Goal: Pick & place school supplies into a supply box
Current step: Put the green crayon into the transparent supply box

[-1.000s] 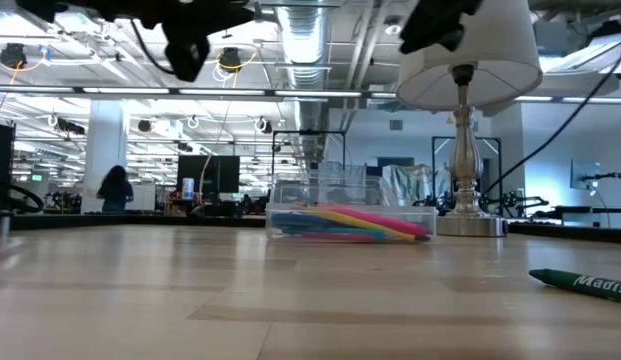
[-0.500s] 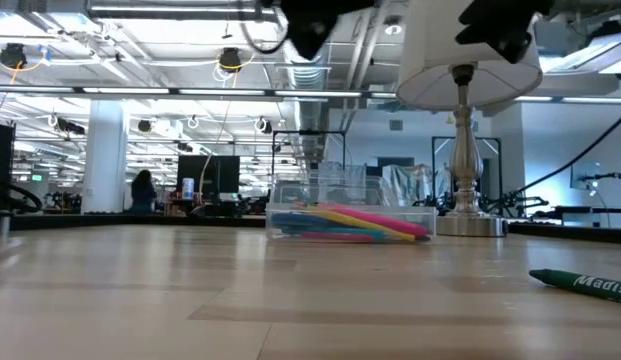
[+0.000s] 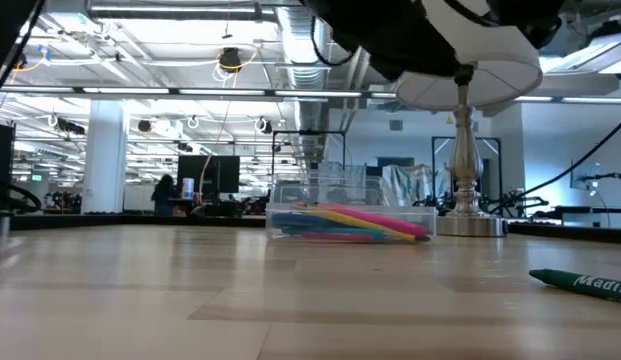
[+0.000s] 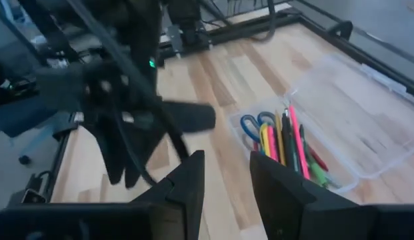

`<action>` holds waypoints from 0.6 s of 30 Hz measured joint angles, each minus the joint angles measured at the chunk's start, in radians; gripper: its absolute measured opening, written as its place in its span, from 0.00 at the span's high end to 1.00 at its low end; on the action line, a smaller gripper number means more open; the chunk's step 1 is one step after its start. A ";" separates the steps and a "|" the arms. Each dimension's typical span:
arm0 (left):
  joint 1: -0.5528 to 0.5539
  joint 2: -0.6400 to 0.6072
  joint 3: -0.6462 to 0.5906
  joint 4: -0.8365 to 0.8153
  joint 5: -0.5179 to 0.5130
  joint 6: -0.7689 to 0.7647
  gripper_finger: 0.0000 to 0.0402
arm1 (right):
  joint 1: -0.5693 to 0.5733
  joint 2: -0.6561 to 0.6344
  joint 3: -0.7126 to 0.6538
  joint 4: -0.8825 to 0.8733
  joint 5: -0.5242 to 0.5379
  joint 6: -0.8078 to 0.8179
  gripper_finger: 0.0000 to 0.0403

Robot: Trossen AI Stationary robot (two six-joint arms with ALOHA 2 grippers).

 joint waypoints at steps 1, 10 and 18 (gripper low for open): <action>0.000 0.022 0.019 -0.006 0.001 0.017 0.79 | 0.010 -0.009 0.000 -0.007 0.009 -0.008 0.72; -0.016 0.207 0.195 -0.160 0.000 0.159 0.79 | 0.029 -0.165 0.000 -0.061 0.022 -0.103 0.72; -0.023 0.328 0.349 -0.204 -0.006 0.216 0.79 | -0.074 -0.306 0.000 -0.047 -0.117 -0.253 0.72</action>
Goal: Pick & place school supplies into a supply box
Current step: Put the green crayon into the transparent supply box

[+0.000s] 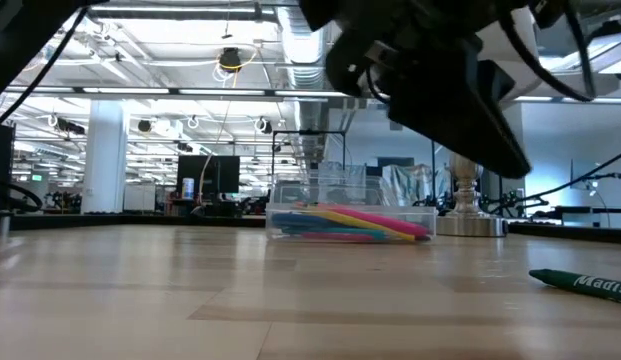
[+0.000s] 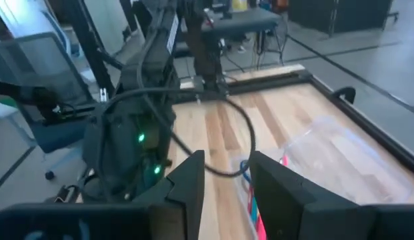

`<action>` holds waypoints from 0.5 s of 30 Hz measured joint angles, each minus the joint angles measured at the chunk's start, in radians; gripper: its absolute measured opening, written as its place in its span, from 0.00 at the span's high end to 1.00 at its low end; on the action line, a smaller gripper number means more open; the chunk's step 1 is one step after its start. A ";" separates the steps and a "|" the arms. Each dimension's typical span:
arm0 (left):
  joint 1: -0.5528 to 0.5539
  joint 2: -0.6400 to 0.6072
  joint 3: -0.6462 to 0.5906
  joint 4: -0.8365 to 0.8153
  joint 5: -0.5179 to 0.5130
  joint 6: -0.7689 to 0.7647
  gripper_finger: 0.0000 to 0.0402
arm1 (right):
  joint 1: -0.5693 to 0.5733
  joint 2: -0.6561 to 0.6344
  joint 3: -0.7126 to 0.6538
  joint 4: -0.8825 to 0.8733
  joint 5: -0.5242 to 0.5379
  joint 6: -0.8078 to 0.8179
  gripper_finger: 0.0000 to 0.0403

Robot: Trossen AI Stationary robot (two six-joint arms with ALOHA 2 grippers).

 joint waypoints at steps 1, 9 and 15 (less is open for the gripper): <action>-0.001 0.014 0.022 -0.007 0.000 0.006 0.79 | -0.023 -0.013 0.000 0.002 -0.023 -0.013 0.72; -0.015 0.079 0.105 -0.013 -0.002 0.093 0.79 | -0.220 -0.094 0.001 0.018 -0.249 -0.074 0.72; -0.016 0.077 0.107 -0.016 -0.038 0.109 0.79 | -0.298 -0.107 0.001 0.018 -0.367 -0.082 0.72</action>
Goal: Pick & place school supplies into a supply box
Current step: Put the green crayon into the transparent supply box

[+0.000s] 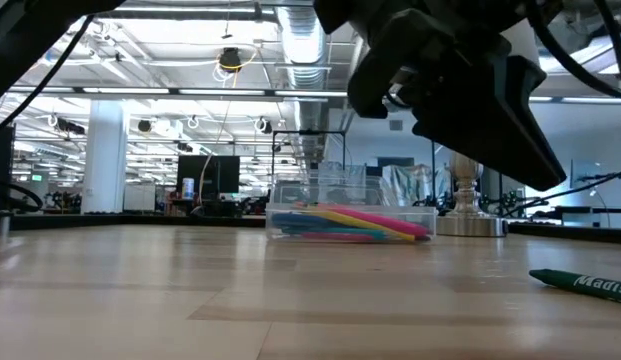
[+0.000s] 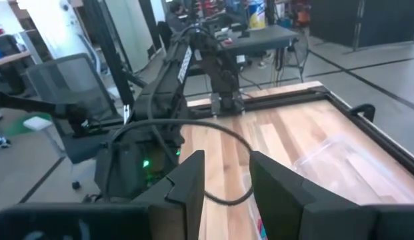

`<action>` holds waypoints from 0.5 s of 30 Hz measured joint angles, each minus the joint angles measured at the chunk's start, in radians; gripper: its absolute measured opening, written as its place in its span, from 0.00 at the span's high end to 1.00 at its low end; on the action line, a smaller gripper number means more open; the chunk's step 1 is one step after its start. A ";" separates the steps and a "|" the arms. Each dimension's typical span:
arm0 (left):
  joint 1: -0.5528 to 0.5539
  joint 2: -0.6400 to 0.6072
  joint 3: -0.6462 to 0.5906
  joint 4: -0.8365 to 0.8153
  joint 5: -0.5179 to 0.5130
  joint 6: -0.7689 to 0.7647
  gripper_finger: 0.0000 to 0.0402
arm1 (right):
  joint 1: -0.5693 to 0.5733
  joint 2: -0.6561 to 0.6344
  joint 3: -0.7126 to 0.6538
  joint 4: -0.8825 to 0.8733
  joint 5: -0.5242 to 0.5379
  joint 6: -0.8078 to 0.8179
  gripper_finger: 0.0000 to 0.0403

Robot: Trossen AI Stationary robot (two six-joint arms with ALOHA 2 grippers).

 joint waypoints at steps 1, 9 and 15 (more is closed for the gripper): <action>0.001 0.000 0.000 0.002 0.000 -0.007 0.79 | -0.003 0.003 0.000 -0.002 -0.009 0.000 0.72; -0.026 0.000 0.000 -0.007 0.002 -0.021 0.79 | -0.002 0.020 0.000 -0.040 -0.031 -0.007 0.72; -0.045 0.000 -0.001 -0.036 0.017 0.015 0.79 | 0.015 -0.039 -0.082 -0.018 -0.034 0.027 0.72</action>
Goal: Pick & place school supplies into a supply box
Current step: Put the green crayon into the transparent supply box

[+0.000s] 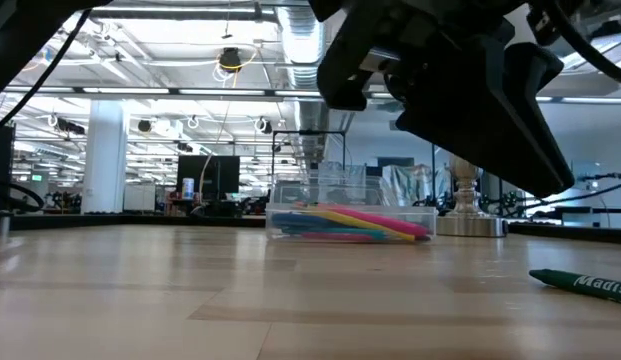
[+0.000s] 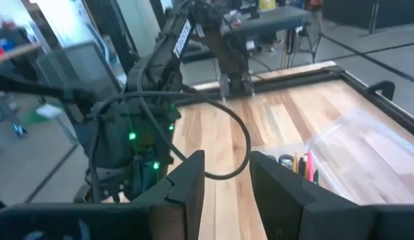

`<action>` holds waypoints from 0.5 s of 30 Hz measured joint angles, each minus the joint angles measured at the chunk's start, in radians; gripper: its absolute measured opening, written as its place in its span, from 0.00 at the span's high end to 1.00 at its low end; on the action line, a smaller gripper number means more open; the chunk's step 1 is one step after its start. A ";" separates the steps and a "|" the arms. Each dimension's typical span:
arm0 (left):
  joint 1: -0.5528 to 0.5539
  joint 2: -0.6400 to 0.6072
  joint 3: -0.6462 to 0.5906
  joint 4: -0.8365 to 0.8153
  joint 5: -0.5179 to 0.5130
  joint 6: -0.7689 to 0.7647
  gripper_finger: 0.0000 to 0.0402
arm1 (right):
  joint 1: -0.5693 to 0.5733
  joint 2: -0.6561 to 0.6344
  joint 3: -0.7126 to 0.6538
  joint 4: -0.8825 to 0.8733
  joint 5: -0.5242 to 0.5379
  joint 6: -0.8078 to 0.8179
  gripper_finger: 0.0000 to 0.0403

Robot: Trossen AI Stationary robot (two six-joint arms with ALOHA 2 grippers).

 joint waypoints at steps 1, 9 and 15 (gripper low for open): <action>-0.002 0.000 -0.001 0.000 0.001 0.008 0.79 | 0.001 -0.017 -0.021 0.019 0.004 0.007 0.72; -0.010 0.036 -0.001 0.041 0.028 0.043 0.79 | 0.002 -0.088 -0.162 0.129 0.006 0.064 0.72; -0.041 0.086 0.010 0.134 0.000 0.073 0.79 | 0.010 -0.095 -0.168 0.128 0.006 0.079 0.72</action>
